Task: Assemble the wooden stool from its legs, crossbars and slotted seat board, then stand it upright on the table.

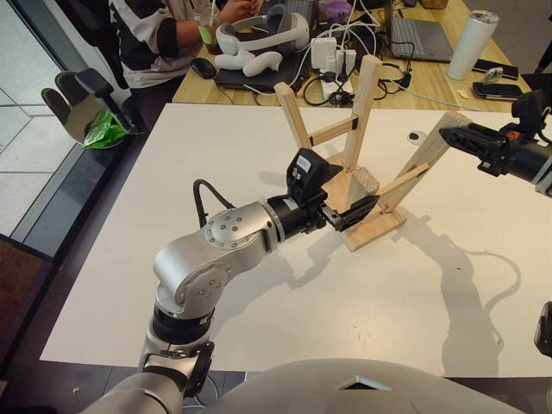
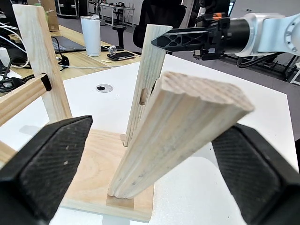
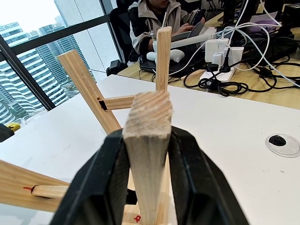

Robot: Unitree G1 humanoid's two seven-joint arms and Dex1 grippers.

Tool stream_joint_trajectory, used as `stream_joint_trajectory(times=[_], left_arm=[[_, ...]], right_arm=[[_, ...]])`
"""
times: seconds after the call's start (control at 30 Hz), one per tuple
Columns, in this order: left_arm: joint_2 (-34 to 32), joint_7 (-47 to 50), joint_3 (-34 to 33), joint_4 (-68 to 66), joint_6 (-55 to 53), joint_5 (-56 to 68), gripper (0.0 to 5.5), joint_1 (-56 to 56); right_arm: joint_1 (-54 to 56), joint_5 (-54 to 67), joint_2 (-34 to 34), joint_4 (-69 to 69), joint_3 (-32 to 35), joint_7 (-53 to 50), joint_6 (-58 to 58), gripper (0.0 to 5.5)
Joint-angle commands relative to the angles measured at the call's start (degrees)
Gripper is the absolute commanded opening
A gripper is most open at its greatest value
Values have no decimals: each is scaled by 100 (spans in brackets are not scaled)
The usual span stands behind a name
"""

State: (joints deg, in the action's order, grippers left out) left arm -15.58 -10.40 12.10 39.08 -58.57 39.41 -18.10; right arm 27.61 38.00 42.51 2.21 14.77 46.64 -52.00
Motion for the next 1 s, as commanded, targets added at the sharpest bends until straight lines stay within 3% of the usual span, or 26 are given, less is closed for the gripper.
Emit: stream_joint_trajectory(times=[0.03,0.2,0.57,1.0], left_arm=[[105,-111,-20,3,201,-28,443,-49],[264,-297,-164,179,315,282,412,43],[42,-351,51,109,272,121,253,104],[-138,-287,77,62,108,-94,235,131]], right_arm=[[80,89,-67,-83,-30,10,-55,106],[49,79,-53,-104,-17,16,-35,106],[61,62,-39,-110,-52,61,-5,105],[-167,125,-66,-276,81,79,122,105]])
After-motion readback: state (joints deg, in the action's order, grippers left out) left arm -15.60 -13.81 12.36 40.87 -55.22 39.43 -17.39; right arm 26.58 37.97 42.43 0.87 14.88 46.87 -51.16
